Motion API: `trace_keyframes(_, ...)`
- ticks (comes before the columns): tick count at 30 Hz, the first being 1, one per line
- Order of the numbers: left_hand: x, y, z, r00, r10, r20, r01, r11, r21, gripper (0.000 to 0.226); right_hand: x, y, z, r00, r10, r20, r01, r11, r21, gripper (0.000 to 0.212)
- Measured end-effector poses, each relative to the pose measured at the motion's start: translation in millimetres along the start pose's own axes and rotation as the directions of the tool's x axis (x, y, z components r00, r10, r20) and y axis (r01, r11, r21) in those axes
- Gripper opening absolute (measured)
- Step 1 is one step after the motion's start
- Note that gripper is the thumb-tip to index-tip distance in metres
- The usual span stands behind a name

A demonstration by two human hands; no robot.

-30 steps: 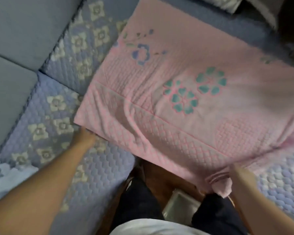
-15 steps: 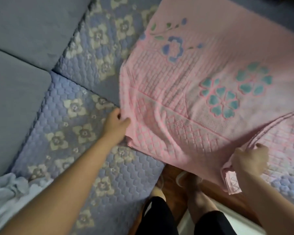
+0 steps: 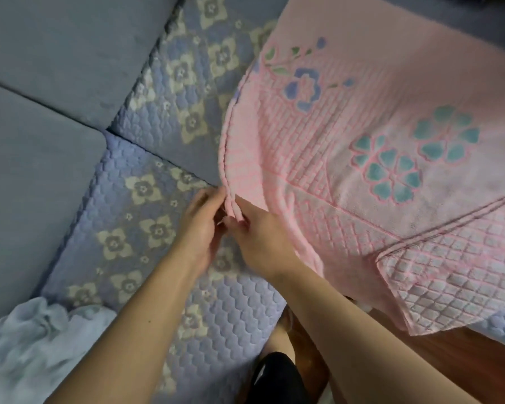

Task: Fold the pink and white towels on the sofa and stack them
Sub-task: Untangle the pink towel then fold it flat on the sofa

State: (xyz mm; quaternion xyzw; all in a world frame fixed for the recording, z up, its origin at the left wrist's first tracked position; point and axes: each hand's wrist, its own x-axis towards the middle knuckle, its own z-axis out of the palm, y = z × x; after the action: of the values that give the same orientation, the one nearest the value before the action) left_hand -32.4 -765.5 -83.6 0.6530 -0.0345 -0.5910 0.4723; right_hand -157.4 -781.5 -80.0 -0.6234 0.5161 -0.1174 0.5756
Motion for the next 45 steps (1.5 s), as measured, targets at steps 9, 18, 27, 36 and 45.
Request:
trace_keyframes(9, 41.7, -14.2, -112.0, 0.972, -0.017, -0.233, 0.07, 0.973, 0.221, 0.017, 42.9, 6.2, 95.2, 0.984, 0.121, 0.134, -0.107, 0.988, -0.108, 0.033)
trace_keyframes(18, 96.3, -56.7, -154.3, 0.956, -0.069, -0.285, 0.151, 0.949, 0.277, 0.014, 87.2, 16.3, 135.4, 0.964, 0.151, 0.221, -0.1, 0.969, -0.228, 0.042)
trace_keyframes(27, 101.8, -78.4, -173.7, 0.971, 0.061, -0.231, 0.037, 0.917, 0.398, 0.021, 174.6, 22.2, 107.7, 0.791, -0.105, 0.603, 0.59, 0.394, -0.705, 0.048)
trace_keyframes(36, 98.8, -77.1, -187.9, 0.988, 0.002, -0.156, 0.029, 0.979, 0.2, 0.013, 196.7, 23.5, 137.0, 0.574, -0.258, 0.777, 0.807, 0.34, -0.484, 0.017)
trace_keyframes(45, 100.9, -75.2, -186.6, 0.988, -0.046, -0.15, 0.064, 0.991, 0.116, 0.016, 195.4, 33.6, 157.0, 0.745, -0.195, 0.637, 0.63, 0.518, -0.578, 0.018)
